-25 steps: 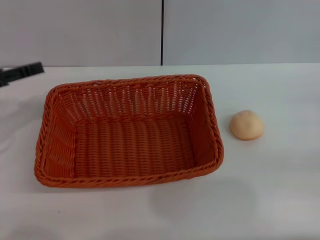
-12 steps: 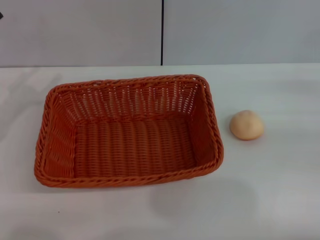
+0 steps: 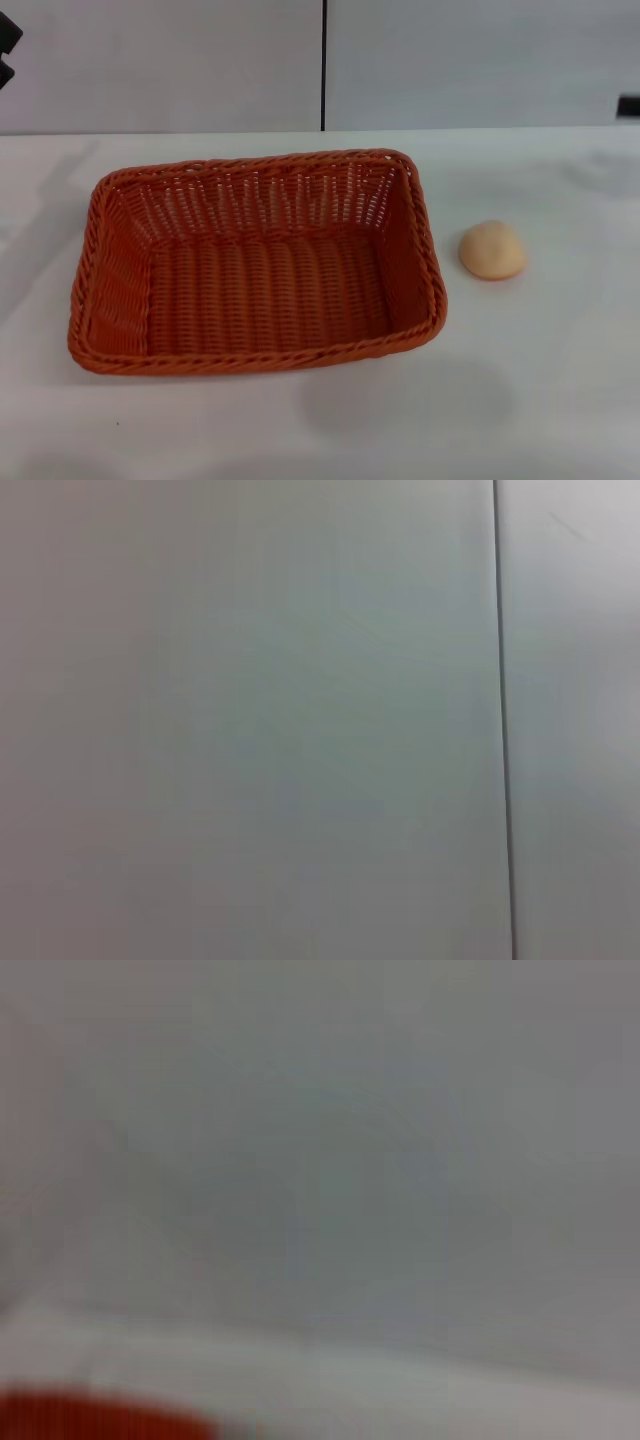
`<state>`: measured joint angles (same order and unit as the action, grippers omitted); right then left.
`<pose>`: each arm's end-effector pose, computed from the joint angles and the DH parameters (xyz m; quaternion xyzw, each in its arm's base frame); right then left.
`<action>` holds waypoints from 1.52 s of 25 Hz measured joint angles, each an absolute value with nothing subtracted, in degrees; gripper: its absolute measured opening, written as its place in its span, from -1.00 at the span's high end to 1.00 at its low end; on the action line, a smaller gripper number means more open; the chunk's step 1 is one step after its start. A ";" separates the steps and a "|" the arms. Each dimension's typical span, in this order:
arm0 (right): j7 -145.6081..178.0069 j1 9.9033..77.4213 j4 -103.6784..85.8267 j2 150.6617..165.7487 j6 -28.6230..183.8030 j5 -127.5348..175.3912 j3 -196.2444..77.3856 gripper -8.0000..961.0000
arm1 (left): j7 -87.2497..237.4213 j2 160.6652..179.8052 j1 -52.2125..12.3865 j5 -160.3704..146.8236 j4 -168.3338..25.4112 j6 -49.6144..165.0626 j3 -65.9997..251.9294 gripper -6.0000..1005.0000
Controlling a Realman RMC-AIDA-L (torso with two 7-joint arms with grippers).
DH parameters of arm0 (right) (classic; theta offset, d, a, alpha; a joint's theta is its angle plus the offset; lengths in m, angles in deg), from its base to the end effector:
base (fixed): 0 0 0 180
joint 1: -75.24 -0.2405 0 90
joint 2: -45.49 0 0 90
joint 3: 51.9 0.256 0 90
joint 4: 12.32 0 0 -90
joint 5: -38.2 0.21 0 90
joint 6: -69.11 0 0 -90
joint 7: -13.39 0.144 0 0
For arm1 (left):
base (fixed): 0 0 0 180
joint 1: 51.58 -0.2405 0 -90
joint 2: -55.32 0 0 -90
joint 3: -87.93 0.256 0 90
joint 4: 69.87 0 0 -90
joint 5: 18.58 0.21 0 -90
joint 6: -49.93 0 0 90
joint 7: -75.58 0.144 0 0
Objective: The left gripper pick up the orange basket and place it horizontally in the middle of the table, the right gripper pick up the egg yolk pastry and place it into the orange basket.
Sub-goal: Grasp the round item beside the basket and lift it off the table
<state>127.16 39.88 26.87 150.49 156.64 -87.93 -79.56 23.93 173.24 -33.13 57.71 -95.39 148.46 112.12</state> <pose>0.2992 0.3788 0.1255 -0.8445 0.4515 0.1950 0.2119 -0.3107 0.2850 0.0877 -0.7374 -0.1253 -0.4888 0.4490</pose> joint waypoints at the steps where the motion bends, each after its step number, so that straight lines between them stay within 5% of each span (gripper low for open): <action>1: 128.27 38.25 26.86 150.20 157.77 -91.11 -79.89 -0.59 | 23.93 173.24 -33.13 57.71 -95.39 148.46 112.12 -0.62; 11: 134.44 30.56 26.67 150.56 160.39 -100.04 -94.26 -0.59 | 24.32 173.30 -33.15 57.83 -95.20 148.67 112.12 -0.62; 22: 138.80 28.15 27.91 155.20 159.00 -104.47 -99.57 -0.59 | 24.45 173.43 -33.45 56.49 -93.25 148.73 111.34 -0.62; 38: 140.73 26.56 27.98 159.08 152.69 -112.37 -100.46 -0.59 | 26.03 173.39 -33.72 53.71 -91.38 149.57 111.22 -0.61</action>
<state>140.73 26.56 27.98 159.08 152.69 -112.37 -100.46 26.03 173.39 -33.72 53.71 -91.38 149.57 111.22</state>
